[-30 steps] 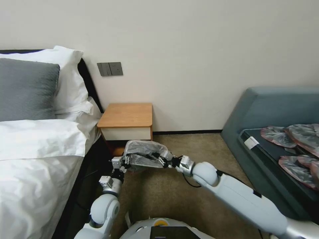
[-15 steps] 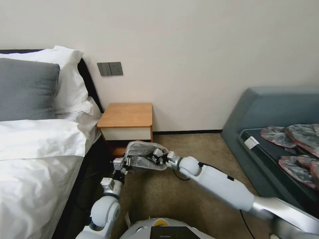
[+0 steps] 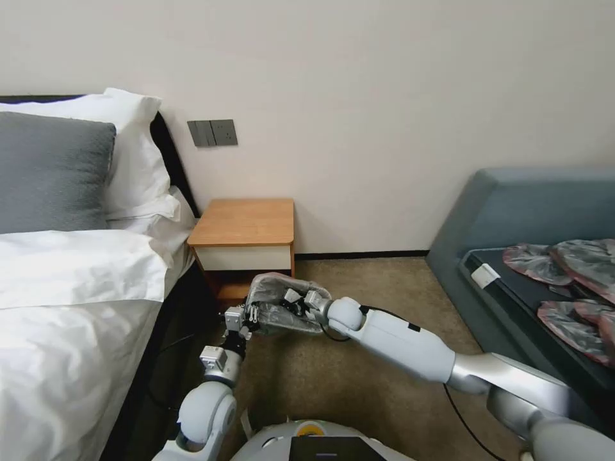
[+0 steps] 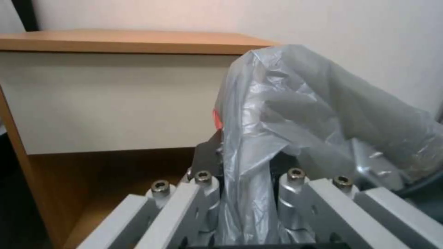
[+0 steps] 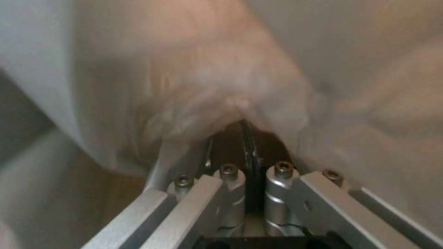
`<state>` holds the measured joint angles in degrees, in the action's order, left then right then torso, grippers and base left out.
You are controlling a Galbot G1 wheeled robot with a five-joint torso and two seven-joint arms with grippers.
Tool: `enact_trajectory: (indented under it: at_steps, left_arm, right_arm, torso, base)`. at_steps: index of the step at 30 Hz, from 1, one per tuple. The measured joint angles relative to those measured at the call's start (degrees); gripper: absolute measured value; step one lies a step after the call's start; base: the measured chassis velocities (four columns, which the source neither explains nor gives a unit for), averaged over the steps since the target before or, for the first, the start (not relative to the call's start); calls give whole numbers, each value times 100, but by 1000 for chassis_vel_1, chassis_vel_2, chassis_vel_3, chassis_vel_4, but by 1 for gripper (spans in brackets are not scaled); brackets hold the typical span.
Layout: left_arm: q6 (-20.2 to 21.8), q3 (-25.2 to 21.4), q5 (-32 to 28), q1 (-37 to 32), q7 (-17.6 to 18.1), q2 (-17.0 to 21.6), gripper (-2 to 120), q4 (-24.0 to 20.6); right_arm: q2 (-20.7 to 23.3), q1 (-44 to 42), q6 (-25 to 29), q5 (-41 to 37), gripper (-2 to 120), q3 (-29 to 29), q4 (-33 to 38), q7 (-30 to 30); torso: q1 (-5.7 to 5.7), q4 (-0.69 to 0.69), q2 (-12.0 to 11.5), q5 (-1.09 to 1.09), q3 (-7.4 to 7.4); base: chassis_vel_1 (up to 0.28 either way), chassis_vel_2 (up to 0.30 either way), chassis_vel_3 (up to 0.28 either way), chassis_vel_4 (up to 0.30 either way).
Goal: Pick up the garbage bag from the table and place it over the trash can.
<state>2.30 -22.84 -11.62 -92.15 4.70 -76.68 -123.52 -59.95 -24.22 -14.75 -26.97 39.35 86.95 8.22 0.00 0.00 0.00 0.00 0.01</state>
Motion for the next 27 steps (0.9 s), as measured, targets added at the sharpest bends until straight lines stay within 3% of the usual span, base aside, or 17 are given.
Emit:
enact_trajectory:
  at_steps: [4, 12, 16, 24, 27]
  left_arm:
    - [-3, 1, 3, 20, 4, -10, 10, 46]
    - [62, -108, -278, 137, 104, -34, 10, 142]
    - [313, -132, -846, 159, 293, -23, 10, 99]
    - [908, -133, -1710, 139, 660, -12, 10, -58]
    - [1023, -140, -1869, 137, 719, -14, 10, -80]
  right_arm:
    - [44, -74, 36, 25, 0, -73, 41, -18]
    - [618, -618, 101, -74, 0, -728, 1080, 2]
    - [1105, -1306, 181, -75, 0, -1461, 1944, 80]
    - [1425, -2489, 334, -47, 0, -2686, 2821, 119]
    - [1421, -2705, 360, -39, 8, -2904, 2964, 82]
  torso:
    - [0, 0, 0, 0, 0]
    - [0, -1, 0, -1, -1]
    - [0, -1, 0, 1, -1]
    - [0, -2, 0, 1, -1]
    - [-1, -3, 0, 0, -1]
  base:
    - [0, 0, 0, 0]
    - [0, 0, 0, 0]
    - [0, 0, 0, 0]
    - [0, 0, 0, 0]
    - [0, 0, 0, 0]
